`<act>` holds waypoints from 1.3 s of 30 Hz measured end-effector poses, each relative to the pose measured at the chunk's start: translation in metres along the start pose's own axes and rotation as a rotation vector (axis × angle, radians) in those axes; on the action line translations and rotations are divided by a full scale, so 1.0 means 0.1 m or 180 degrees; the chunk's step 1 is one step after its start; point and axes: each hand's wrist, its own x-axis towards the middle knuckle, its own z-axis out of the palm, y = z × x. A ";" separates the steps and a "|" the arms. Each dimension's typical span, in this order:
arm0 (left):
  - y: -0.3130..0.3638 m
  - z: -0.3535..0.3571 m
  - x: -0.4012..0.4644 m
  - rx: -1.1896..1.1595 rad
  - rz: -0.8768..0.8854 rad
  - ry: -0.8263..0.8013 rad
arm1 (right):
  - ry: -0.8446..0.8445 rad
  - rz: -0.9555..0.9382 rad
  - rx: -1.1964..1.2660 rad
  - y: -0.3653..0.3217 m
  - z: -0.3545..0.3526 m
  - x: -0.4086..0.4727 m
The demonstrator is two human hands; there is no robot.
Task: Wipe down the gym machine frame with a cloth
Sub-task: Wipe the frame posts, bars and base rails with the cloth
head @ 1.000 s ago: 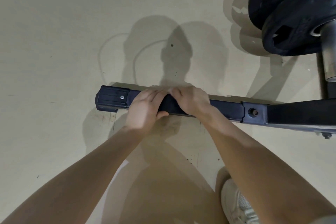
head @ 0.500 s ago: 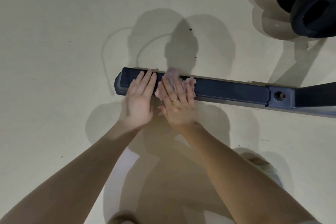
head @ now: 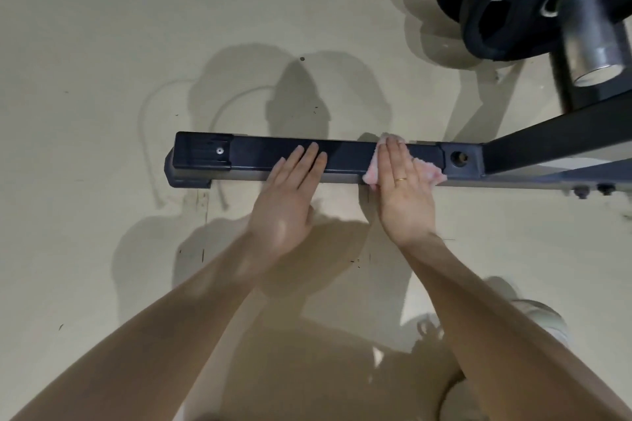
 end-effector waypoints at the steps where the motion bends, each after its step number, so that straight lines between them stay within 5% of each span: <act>1: 0.06 -0.01 0.05 0.0042 0.0037 -0.0085 | -0.0019 0.0018 -0.0036 0.11 -0.06 0.03; 6: 0.27 0.03 0.30 0.0401 0.0117 -0.0333 | 0.0043 0.0306 0.0649 0.36 -0.44 -0.08; 10: 0.40 0.11 0.52 0.0520 0.0219 -0.0398 | 0.1139 0.1149 0.1168 0.68 -0.97 0.05; 14: 0.47 0.22 0.58 0.0447 0.0164 -0.0305 | 0.0114 0.0460 0.0780 0.76 -0.58 0.23; 18: 0.42 0.29 0.61 0.0398 0.0211 0.0044 | -0.0211 0.0125 0.0347 0.87 -0.47 0.20; 22: 0.41 0.21 0.67 0.0408 0.0283 0.0109 | -0.0230 0.0872 0.0313 0.70 -0.56 0.33; 25: 0.41 0.22 0.67 0.0438 0.0199 0.0135 | -0.1106 0.1240 0.0122 0.20 -0.54 0.54; 28: 0.41 0.17 0.68 0.0341 0.0077 -0.0016 | -0.0952 0.0314 0.0350 0.19 -0.42 0.54; 33: 0.30 0.00 0.77 0.0384 0.0124 -0.0411 | -0.1260 0.0897 -0.0247 0.37 -0.58 0.73; 39: 0.24 0.00 0.73 0.0426 -0.0167 -0.0218 | -0.0529 -0.0306 0.0455 -0.04 -0.23 0.30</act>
